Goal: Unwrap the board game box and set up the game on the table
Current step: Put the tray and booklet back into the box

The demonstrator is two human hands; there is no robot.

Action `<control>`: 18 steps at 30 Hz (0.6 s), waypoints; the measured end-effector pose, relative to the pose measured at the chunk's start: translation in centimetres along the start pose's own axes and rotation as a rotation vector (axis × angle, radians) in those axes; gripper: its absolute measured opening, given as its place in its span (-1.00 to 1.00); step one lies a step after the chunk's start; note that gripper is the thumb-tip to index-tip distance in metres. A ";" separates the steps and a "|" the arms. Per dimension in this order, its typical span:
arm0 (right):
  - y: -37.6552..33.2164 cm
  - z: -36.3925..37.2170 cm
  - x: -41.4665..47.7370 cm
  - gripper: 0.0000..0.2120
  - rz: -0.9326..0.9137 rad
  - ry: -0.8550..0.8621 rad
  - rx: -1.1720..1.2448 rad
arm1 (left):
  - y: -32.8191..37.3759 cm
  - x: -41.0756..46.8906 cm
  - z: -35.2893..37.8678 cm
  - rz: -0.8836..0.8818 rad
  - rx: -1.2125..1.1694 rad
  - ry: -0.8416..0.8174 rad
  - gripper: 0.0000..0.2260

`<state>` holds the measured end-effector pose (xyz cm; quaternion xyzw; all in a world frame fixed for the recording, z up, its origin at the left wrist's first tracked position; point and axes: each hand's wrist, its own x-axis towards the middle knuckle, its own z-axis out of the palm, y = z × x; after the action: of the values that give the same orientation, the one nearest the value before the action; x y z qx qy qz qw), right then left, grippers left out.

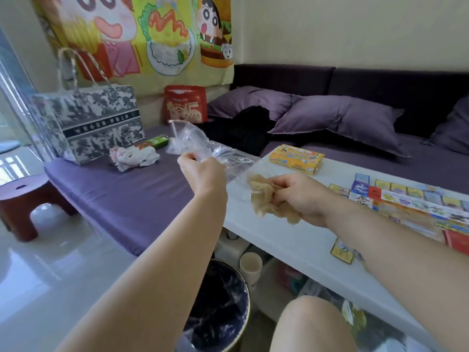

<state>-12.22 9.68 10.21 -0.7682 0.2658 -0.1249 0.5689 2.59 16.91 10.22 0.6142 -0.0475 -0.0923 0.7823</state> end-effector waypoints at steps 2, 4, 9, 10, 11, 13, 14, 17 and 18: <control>-0.5 -0.4 0.1 -0.59 -0.054 0.131 0.021 | -0.1 0.4 -0.9 0.047 0.049 -0.138 -0.56; -1.4 -0.7 -0.1 -0.72 -0.136 0.231 0.121 | -0.1 0.3 -1.7 0.099 0.233 -0.338 -0.40; -2.4 -1.0 -0.3 -0.77 -0.235 0.262 0.332 | 1.5 -3.1 -2.6 -0.070 0.336 -0.883 -0.54; -2.5 -1.1 -0.4 -0.76 -0.232 0.256 0.342 | 1.8 -3.5 -2.8 -0.155 0.230 -0.996 -0.63; -2.6 -1.3 -0.5 -0.75 -0.228 0.249 0.364 | 2.0 -3.7 -2.8 -0.201 0.166 -1.068 -0.72; -2.8 -1.7 -1.0 -0.73 -0.223 0.192 0.458 | 1.9 -3.9 -2.5 -0.223 0.146 -1.144 -0.64; -2.9 -1.8 -1.2 -0.72 -0.218 0.140 0.514 | 1.7 -4.0 -2.3 -0.229 0.147 -1.168 -0.51; -3.1 -1.9 -2.4 -0.74 -0.210 0.065 0.507 | 1.7 -5.4 -1.1 -0.204 0.103 -1.171 -0.37; -2.9 -1.8 -2.6 -0.76 -0.213 0.079 0.449 | 1.6 -5.9 -0.8 -0.182 0.088 -1.144 -0.41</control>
<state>-14.49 10.29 13.84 -0.6407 0.1709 -0.2703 0.6981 -2.86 19.20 11.81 0.5004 -0.4133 -0.4742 0.5949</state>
